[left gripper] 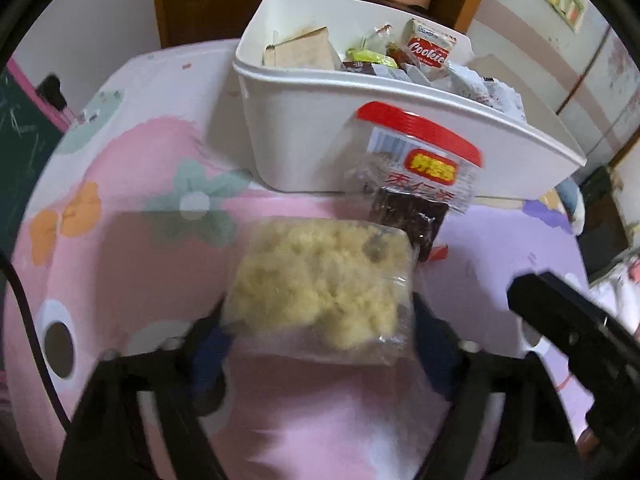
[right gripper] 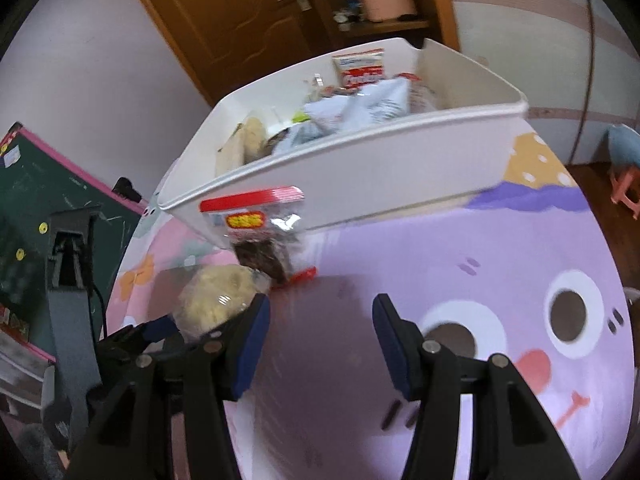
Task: Organize snacks
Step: 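Grasp the yellow puffed-snack bag with the left tool while the right tool grasps the red-lidded tub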
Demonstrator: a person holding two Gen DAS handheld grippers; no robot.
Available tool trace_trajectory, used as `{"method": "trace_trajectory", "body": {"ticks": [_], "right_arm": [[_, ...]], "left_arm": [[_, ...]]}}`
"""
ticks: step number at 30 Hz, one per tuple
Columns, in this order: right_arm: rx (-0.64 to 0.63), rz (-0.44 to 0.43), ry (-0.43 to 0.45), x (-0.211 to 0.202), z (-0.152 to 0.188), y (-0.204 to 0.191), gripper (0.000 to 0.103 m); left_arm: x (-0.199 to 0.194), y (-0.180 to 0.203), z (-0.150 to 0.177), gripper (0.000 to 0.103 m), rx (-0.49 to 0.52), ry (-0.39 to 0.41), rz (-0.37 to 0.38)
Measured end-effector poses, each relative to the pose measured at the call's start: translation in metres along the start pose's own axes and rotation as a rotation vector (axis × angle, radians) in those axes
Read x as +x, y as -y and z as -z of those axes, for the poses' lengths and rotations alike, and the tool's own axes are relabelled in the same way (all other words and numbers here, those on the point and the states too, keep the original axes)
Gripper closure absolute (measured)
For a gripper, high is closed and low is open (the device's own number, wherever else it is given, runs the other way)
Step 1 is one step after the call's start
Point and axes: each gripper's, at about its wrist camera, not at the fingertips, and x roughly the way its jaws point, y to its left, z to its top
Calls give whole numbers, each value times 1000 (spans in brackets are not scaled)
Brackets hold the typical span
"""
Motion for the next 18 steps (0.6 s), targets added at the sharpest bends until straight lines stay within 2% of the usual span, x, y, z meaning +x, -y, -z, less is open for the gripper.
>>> {"method": "trace_trajectory", "body": {"ticks": [4, 9, 15, 18], "right_arm": [[-44, -11, -13, 15, -8, -15, 49], [-83, -9, -35, 40, -14, -33, 49], [-140, 89, -56, 71, -22, -56, 49], [-146, 103, -67, 81, -25, -60, 49]], "left_arm": [[-8, -18, 3, 42, -24, 18, -10], [-16, -52, 6, 45, -108, 42, -31], [-20, -82, 7, 46, -166, 47, -47], [-21, -89, 8, 46, -184, 45, -45]]}}
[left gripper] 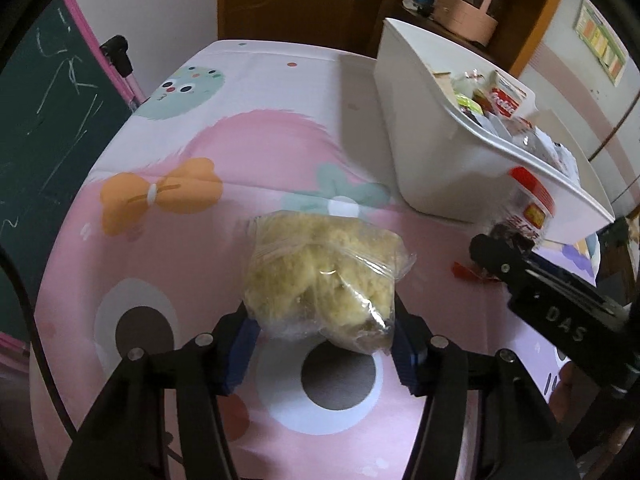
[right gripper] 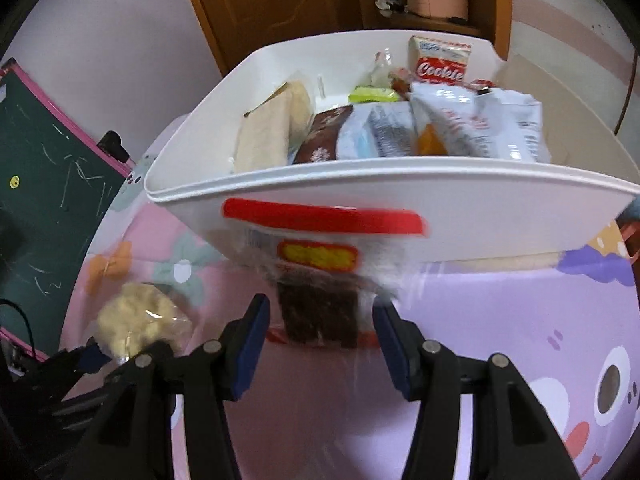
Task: Organize snacks
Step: 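Grasp the yellow puffed-snack bag with the left tool while the right tool grasps the red-lidded tub, then carry both items over the white tray and open both tools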
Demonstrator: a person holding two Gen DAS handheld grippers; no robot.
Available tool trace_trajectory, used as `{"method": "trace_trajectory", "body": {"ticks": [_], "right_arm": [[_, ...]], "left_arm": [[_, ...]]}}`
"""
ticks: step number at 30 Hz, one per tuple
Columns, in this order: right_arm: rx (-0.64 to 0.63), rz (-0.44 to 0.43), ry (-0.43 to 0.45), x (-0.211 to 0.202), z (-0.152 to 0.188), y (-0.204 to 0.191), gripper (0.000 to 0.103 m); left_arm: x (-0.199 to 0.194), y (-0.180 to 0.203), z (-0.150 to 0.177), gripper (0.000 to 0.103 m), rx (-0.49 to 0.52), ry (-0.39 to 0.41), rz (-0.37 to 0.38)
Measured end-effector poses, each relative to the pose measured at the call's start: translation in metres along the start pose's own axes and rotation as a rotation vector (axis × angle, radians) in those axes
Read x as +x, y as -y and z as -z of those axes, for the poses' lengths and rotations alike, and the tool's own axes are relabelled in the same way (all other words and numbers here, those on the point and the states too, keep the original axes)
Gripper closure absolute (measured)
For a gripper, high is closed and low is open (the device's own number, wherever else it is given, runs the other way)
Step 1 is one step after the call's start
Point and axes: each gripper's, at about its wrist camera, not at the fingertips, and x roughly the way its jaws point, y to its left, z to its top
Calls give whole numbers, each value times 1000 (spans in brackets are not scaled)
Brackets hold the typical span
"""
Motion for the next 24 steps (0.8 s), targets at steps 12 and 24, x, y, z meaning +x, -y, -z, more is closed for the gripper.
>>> {"method": "trace_trajectory", "body": {"ticks": [12, 24], "right_arm": [[-26, 22, 10, 6, 2, 1, 62], [0, -35, 72, -94, 39, 32, 63]], "left_arm": [[-1, -7, 3, 46, -21, -10, 17], [-74, 49, 15, 46, 163, 59, 101]]}}
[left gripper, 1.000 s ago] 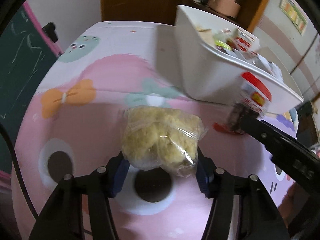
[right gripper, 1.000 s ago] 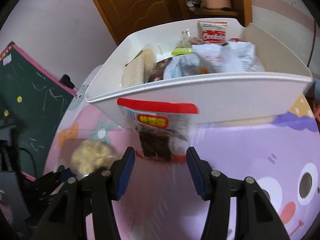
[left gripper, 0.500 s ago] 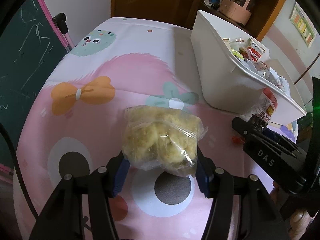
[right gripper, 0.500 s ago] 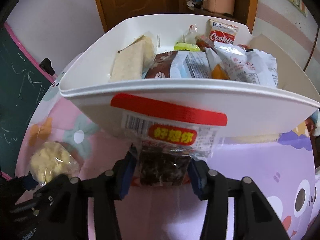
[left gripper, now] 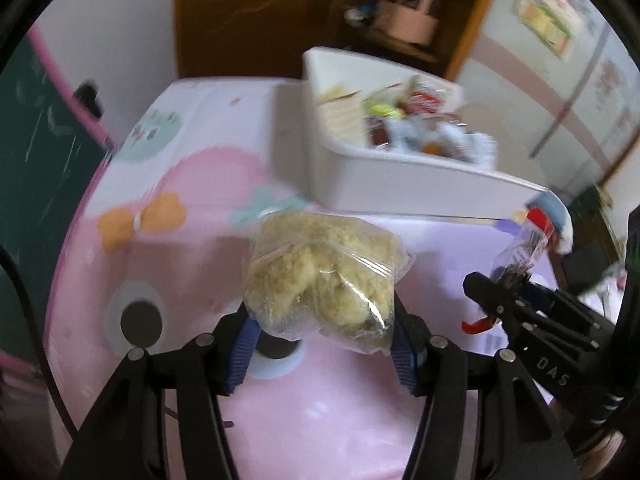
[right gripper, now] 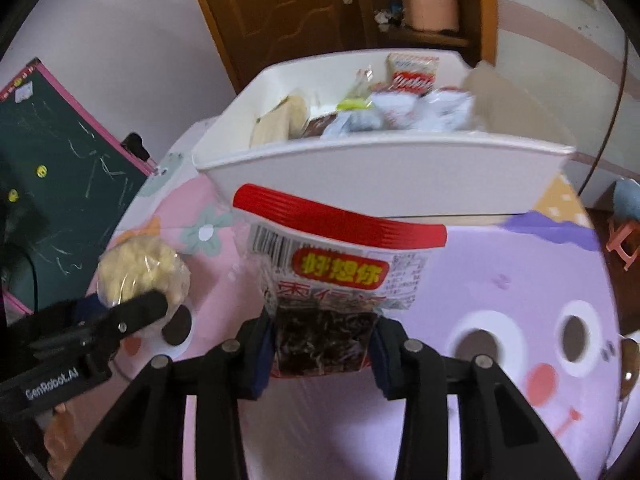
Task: Organize snacks
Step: 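Carry both items over the white tray and open both tools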
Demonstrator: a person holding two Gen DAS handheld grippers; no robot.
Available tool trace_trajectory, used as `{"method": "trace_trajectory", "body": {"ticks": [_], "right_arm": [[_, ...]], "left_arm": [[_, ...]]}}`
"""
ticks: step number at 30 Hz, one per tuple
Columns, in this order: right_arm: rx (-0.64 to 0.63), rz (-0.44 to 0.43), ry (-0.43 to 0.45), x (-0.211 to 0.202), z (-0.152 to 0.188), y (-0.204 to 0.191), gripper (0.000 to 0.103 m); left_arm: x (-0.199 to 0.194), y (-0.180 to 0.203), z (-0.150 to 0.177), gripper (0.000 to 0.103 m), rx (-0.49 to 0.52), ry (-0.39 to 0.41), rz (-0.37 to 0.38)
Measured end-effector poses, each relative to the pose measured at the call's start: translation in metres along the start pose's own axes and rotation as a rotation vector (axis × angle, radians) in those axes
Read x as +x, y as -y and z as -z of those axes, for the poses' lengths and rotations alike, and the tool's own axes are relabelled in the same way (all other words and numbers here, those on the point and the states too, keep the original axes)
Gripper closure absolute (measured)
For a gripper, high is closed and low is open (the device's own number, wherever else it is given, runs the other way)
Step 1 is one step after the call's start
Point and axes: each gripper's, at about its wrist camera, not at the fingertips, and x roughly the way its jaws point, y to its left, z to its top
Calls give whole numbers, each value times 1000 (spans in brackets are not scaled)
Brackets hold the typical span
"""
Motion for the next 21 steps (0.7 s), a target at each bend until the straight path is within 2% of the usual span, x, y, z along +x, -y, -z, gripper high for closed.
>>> {"method": "trace_trajectory", "body": {"ticks": [6, 10, 13, 18, 21], "right_arm": [[-30, 20, 153, -79, -43, 9, 63], [-60, 28, 251, -129, -86, 8, 63], [-106, 76, 320, -155, -118, 3, 63], [-143, 140, 391, -182, -170, -1, 62], [-133, 166, 390, -182, -202, 3, 62]], "left_arm": [[-58, 39, -43, 46, 94, 110, 40], [-95, 62, -88, 46, 148, 195, 40], [-116, 79, -124, 46, 175, 238, 31], [-135, 97, -179, 46, 180, 319, -2], [-134, 100, -212, 46, 149, 321, -24]]}}
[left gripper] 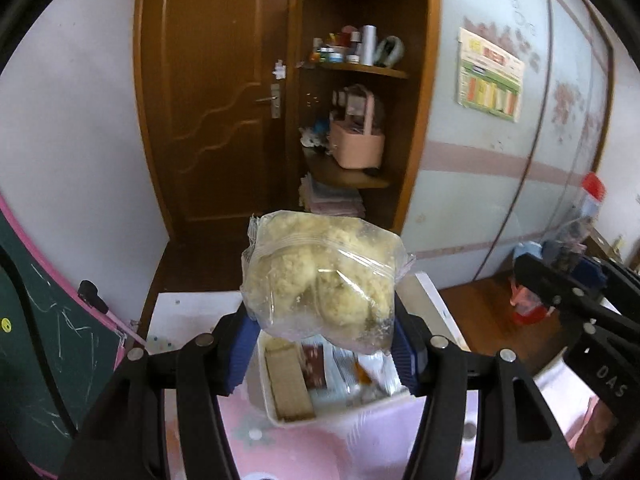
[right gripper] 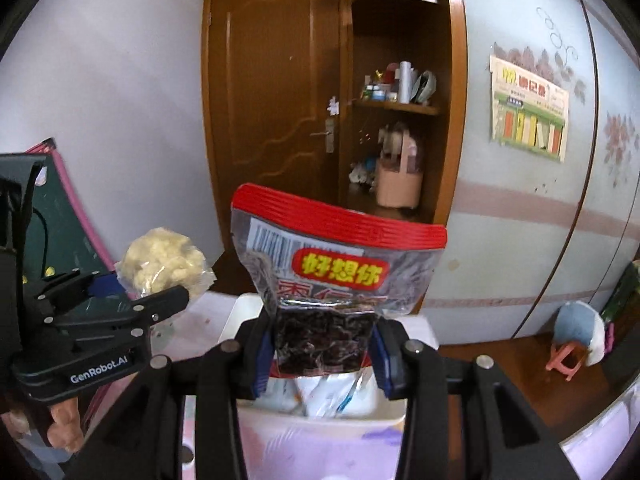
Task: Organize snacks
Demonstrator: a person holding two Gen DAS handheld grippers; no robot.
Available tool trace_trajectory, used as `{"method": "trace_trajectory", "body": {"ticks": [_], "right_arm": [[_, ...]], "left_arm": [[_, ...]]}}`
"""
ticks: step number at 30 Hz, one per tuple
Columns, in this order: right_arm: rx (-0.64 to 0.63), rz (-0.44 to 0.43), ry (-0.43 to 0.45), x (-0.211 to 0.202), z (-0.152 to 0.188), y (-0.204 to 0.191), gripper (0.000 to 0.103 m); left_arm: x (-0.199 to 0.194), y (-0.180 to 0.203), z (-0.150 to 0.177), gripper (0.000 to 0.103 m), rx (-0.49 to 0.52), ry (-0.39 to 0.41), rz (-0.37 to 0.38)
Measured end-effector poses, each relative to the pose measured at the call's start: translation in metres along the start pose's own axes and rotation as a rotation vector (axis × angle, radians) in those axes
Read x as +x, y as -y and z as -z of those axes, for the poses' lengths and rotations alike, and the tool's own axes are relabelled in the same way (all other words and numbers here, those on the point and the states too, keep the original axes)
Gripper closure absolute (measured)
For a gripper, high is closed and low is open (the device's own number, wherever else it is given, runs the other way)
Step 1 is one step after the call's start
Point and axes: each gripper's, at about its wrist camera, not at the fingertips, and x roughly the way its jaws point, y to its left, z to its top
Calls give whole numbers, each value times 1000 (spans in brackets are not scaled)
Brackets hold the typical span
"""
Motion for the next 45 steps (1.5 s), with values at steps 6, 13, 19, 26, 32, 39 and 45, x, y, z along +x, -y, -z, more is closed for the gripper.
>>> {"method": "trace_trajectory", "body": {"ticks": [6, 13, 19, 26, 32, 39, 45], "right_arm": [[35, 19, -55, 38, -32, 16, 61], [43, 8, -250, 114, -6, 12, 60], [3, -17, -382, 170, 24, -5, 49], [15, -15, -358, 167, 26, -8, 42], [39, -25, -319, 142, 22, 0, 40], [59, -42, -291, 94, 25, 4, 40], [60, -73, -255, 26, 39, 2, 40]], "left_arm": [[34, -11, -40, 45, 7, -13, -87], [107, -15, -23, 44, 54, -145, -120], [149, -20, 1, 14, 74, -230, -154], [153, -36, 10, 13, 16, -261, -134], [135, -36, 14, 13, 15, -270, -124], [73, -27, 22, 13, 36, -225, -115], [5, -14, 34, 9, 31, -178, -98]]}}
